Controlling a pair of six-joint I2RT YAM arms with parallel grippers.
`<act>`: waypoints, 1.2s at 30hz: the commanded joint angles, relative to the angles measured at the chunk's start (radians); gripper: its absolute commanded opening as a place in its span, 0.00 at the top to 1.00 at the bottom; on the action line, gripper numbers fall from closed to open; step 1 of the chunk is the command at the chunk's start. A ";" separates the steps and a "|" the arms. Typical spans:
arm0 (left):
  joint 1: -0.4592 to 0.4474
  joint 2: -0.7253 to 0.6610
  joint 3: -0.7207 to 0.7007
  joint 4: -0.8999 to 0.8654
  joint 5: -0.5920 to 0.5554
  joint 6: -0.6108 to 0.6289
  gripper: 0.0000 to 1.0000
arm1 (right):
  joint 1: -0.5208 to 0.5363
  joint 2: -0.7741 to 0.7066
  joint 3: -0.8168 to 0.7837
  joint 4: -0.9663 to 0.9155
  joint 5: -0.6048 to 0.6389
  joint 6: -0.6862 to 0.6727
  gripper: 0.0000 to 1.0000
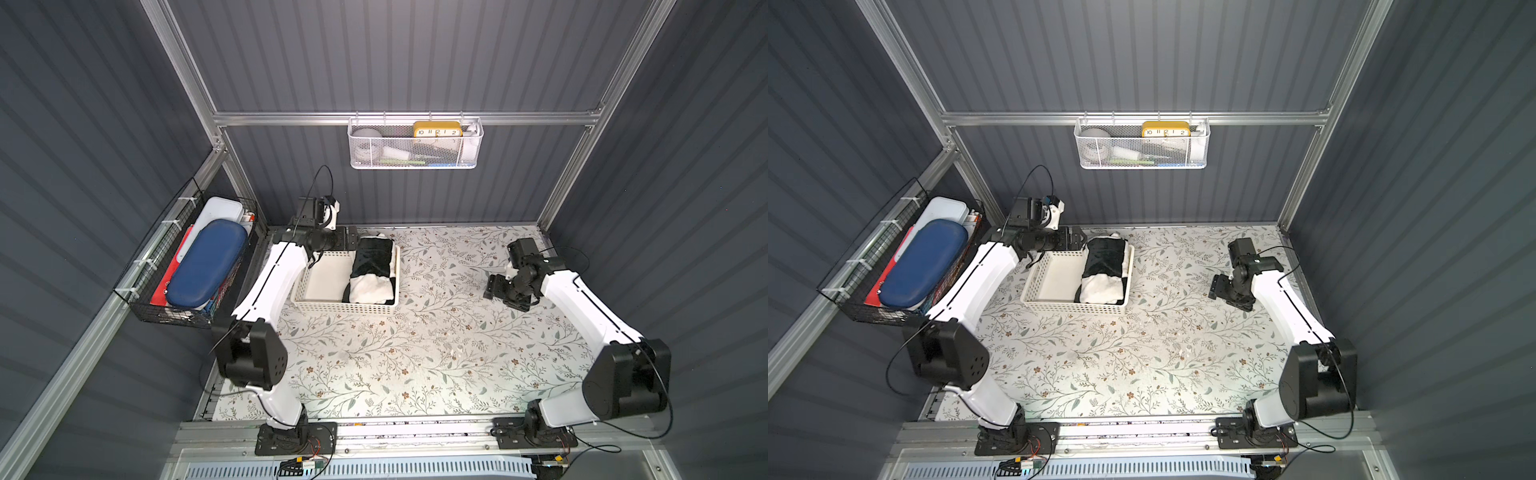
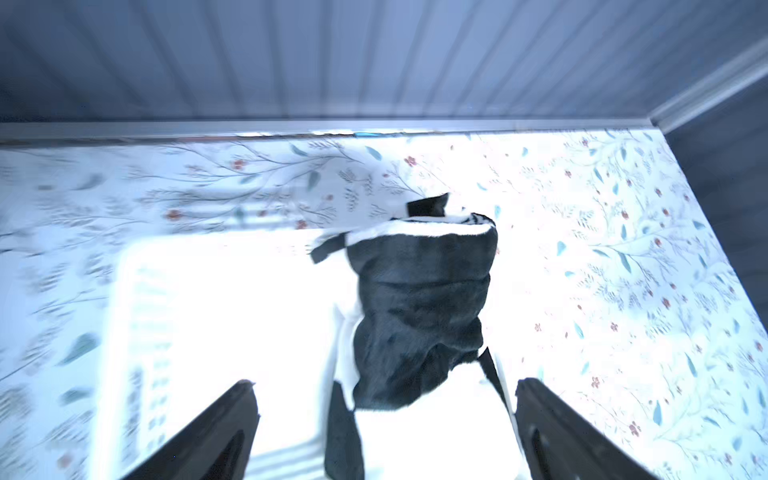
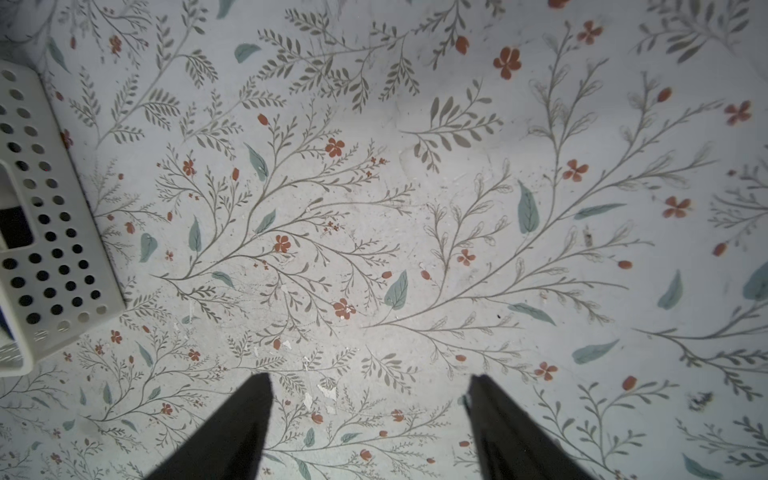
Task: Roll up the pillowcase
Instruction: Place the pillowcase in the bin, then reset both arms
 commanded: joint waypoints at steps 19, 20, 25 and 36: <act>0.047 -0.016 -1.269 2.082 -0.260 0.244 0.01 | 0.016 -0.214 -0.375 0.640 0.365 -0.098 0.01; 0.054 0.033 -1.268 2.125 -0.261 0.244 0.01 | 0.016 -0.214 -0.389 0.644 0.377 -0.111 0.01; 0.112 0.080 -1.234 2.072 -0.208 0.187 0.01 | 0.013 -0.231 -0.463 0.723 0.425 -0.224 0.01; 0.122 0.077 -1.225 2.055 -0.216 0.172 0.00 | -0.094 -0.133 -0.824 1.459 0.188 -0.269 0.01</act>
